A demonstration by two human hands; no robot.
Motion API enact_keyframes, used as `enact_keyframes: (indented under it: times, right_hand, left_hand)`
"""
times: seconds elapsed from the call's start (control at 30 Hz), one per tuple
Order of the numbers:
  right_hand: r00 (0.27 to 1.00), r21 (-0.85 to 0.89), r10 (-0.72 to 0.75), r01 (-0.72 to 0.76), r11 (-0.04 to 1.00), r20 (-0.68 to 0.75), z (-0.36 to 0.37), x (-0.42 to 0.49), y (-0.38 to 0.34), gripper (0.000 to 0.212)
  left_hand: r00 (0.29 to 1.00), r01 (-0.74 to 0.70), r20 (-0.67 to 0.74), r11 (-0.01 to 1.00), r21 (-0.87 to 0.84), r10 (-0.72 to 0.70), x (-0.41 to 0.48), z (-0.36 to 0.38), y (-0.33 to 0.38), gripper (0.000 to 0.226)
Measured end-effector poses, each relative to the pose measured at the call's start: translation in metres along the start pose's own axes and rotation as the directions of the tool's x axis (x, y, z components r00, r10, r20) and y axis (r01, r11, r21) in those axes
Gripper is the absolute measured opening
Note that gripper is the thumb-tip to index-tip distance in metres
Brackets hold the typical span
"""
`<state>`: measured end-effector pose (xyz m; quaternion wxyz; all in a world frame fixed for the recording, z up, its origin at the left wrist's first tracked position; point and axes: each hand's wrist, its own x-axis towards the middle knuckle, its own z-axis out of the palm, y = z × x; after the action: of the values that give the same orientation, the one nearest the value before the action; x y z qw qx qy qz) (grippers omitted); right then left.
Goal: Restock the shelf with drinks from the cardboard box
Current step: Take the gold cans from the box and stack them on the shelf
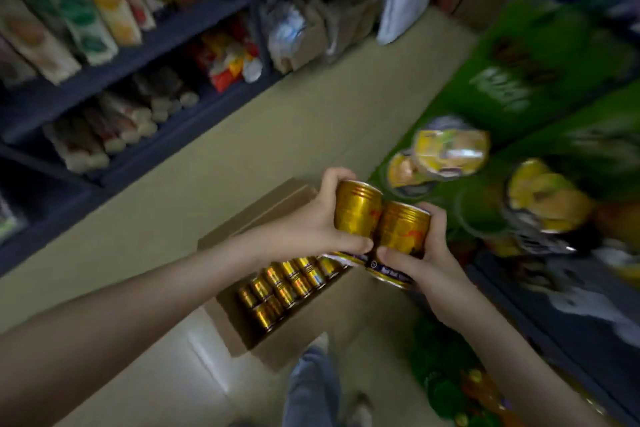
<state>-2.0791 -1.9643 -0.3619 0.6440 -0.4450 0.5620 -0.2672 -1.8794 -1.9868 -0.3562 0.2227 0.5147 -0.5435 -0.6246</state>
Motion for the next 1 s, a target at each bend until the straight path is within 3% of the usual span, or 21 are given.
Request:
enact_keyframes:
  times: [0.2, 0.43, 0.7, 0.8, 1.0]
  right_hand:
    - [0.979, -0.048, -0.132, 0.126, 0.991, -0.155, -0.086, -0.158, -0.033, 0.067]
    - [0.876, -0.113, -0.277, 0.253, 0.961, -0.395, -0.197, -0.388, 0.014, 0.064]
    - [0.578, -0.193, -0.389, 0.372, 0.908, -0.717, -0.320, -0.608, 0.041, 0.067]
    - [0.446, -0.159, -0.394, 0.478, 0.864, -0.804, -0.364, -0.659, 0.032, 0.068]
    - [0.179, -0.360, -0.517, 0.531, 0.767, -0.837, -0.459, -0.732, -0.008, 0.076]
  left_hand:
    - [0.958, -0.210, 0.211, 0.976, 0.060, 0.193, -0.042, 0.119, 0.100, 0.074]
    - [0.835, -0.420, 0.402, 0.907, 0.029, 0.375, -0.110, 0.340, 0.171, 0.070]
    - [0.654, -0.616, 0.539, 0.787, -0.029, 0.531, -0.176, 0.573, 0.283, 0.071]
    - [0.586, -0.717, 0.516, 0.697, -0.029, 0.625, -0.189, 0.624, 0.336, 0.073]
    - [0.437, -0.842, 0.486, 0.535, -0.076, 0.757, -0.191, 0.693, 0.433, 0.074]
